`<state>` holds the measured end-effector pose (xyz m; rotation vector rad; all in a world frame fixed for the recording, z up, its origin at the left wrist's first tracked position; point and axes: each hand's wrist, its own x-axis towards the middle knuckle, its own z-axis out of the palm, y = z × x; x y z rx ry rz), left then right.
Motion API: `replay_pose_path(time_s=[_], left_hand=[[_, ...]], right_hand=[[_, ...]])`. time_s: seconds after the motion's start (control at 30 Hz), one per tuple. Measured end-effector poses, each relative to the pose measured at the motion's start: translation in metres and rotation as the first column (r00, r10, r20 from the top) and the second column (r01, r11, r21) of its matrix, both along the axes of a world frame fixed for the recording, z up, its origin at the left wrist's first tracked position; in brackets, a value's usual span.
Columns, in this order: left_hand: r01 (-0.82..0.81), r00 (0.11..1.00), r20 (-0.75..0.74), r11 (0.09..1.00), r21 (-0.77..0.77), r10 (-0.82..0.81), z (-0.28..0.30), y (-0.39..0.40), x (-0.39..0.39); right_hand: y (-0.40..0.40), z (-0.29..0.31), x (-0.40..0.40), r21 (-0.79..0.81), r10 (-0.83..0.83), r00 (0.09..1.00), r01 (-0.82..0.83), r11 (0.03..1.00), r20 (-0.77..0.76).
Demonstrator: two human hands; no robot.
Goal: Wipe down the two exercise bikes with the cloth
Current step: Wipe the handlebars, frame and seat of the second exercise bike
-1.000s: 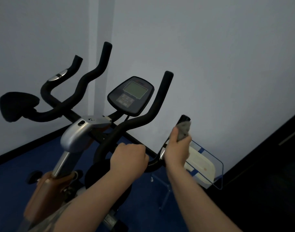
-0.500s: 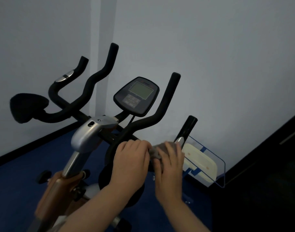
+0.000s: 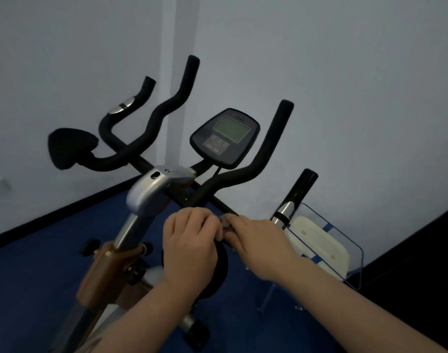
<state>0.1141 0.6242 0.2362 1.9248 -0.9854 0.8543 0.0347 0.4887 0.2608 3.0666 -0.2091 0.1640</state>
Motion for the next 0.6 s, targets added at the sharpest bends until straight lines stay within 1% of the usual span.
replay_pose_path(time_s=[0.07, 0.13, 0.2, 0.27, 0.33, 0.43, 0.53, 0.6], left_hand=[[-0.073, 0.997, -0.006, 0.997, 0.006, 0.073, 0.0, 0.0, 0.0], [-0.114, 0.993, -0.025, 0.993, 0.025, 0.115, 0.0, 0.0, 0.0], [-0.146, 0.987, -0.057, 0.989, 0.033, 0.147, 0.0, 0.0, -0.003], [-0.167, 0.98, -0.108, 0.986, 0.028, 0.169, 0.001, 0.0, -0.004], [-0.185, 0.971, -0.15, 0.982, 0.031, 0.187, 0.001, 0.0, -0.005], [-0.198, 0.963, -0.18, 0.979, 0.046, 0.203, 0.001, -0.001, -0.005], [-0.208, 0.946, -0.241, 0.976, 0.066, 0.218, 0.001, -0.001, -0.006], [-0.256, 0.922, -0.281, 0.964, 0.078, 0.268, -0.002, 0.0, -0.007]], right_hand=[[-0.001, 0.008, 0.029, -0.024, 0.0, 0.992, -0.003, 1.0, -0.13], [0.007, 0.011, 0.055, -0.018, 0.025, 0.982, -0.029, 0.999, -0.185], [0.008, 0.006, 0.056, 0.003, 0.03, 0.984, -0.029, 1.0, -0.174], [-0.002, -0.001, 0.035, 0.08, 0.042, 0.993, -0.033, 0.996, -0.111], [-0.013, -0.001, 0.024, 0.118, 0.047, 0.989, -0.031, 0.993, -0.143], [-0.011, 0.004, 0.053, 0.052, 0.049, 0.97, -0.038, 0.998, -0.239], [-0.003, 0.005, 0.06, 0.091, 0.071, 0.973, -0.052, 0.994, -0.219], [-0.012, 0.003, 0.041, 0.029, 0.117, 0.973, -0.113, 0.993, -0.2]])
